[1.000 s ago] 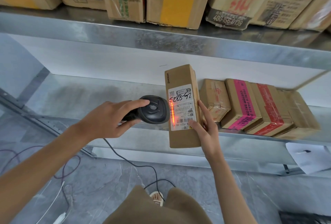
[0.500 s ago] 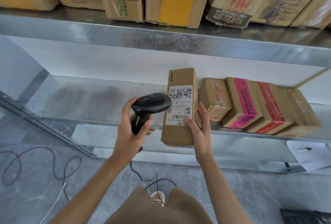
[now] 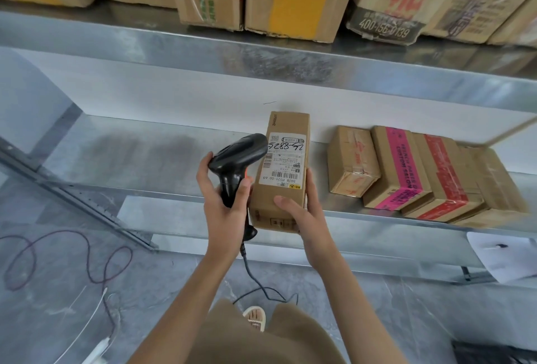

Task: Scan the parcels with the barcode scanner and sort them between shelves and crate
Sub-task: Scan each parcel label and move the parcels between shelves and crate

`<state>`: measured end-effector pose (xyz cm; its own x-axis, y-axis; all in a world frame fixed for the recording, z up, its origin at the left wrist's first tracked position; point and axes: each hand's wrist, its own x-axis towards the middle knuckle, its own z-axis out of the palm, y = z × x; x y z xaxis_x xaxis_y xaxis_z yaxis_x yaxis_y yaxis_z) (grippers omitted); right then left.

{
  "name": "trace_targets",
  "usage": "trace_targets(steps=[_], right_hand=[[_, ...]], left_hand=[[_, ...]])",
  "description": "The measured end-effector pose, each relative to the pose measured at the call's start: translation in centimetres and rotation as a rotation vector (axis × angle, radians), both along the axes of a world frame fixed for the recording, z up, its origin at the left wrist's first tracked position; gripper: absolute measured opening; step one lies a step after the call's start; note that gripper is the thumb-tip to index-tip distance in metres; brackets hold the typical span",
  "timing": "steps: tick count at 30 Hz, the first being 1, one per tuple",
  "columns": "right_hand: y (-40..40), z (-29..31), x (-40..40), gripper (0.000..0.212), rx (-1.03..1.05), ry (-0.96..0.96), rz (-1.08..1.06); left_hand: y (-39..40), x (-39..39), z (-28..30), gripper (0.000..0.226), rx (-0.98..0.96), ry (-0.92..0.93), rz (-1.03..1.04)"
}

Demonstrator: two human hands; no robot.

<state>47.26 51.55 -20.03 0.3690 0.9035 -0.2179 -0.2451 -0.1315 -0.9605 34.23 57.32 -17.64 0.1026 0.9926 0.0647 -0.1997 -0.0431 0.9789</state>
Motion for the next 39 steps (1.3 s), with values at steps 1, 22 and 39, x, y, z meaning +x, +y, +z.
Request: trace_targets(steps=[1,22,39], right_hand=[[0.1,-0.2,-0.2,0.093,0.014,-0.021,-0.032],[0.4,-1.7,0.8,0.104,0.091,-0.825,-0.456],[-0.3,-2.1,0.9,0.105,0.113,-0.839,-0.451]], left_hand=[[0.1,-0.1,0.1,0.065,0.004,-0.001,-0.013],[-2.2,-3.7,0.1,0.070,0.272,0.239,-0.271],[-2.8,-3.8,-0.5,0.068,0.256,0.287,-0.272]])
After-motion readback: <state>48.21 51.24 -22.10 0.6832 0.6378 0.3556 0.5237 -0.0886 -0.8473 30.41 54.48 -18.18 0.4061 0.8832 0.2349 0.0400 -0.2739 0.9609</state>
